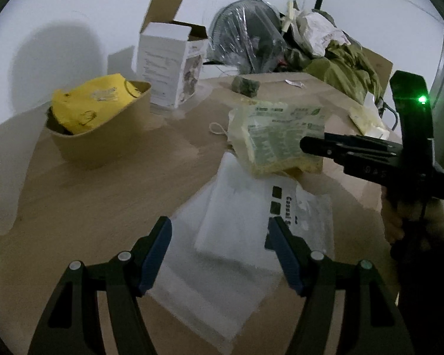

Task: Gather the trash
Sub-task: 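Grasp the green-printed plastic bag with the right gripper while the left grasps the white 'Casual Socks' bag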

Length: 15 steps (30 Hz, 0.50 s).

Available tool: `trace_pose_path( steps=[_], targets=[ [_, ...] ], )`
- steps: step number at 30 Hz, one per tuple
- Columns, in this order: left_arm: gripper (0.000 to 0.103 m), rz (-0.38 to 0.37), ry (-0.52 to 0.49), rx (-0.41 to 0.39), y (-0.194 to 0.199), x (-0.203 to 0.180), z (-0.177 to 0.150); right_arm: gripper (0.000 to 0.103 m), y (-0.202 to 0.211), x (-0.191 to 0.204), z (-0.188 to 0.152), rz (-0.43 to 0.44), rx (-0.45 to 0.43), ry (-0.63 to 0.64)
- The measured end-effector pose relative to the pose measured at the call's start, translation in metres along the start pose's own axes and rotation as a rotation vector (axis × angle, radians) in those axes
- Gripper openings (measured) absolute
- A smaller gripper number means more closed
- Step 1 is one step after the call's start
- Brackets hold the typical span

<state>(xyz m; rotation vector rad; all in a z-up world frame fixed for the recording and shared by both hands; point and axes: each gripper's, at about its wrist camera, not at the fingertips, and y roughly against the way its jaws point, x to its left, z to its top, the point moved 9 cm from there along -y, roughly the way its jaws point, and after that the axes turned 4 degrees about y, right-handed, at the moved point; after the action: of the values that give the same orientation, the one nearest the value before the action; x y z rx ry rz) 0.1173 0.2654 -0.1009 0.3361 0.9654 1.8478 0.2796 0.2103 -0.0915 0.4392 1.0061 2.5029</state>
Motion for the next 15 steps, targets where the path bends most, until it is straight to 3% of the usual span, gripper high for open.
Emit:
trace_pose_path(
  steps=[5, 14, 15],
  targets=[
    [0.069, -0.010, -0.019, 0.033, -0.016, -0.005, 0.004, 0.012, 0.001, -0.003, 0.000, 0.004, -0.009, 0.013],
    [0.068, -0.023, -0.022, 0.062, -0.034, -0.006, 0.005, 0.005, 0.017, -0.010, 0.003, -0.008, -0.055, 0.032],
    [0.062, -0.023, -0.021, 0.066, -0.035, -0.005, 0.004, 0.005, 0.020, -0.011, 0.004, -0.011, -0.060, 0.032]
  ],
)
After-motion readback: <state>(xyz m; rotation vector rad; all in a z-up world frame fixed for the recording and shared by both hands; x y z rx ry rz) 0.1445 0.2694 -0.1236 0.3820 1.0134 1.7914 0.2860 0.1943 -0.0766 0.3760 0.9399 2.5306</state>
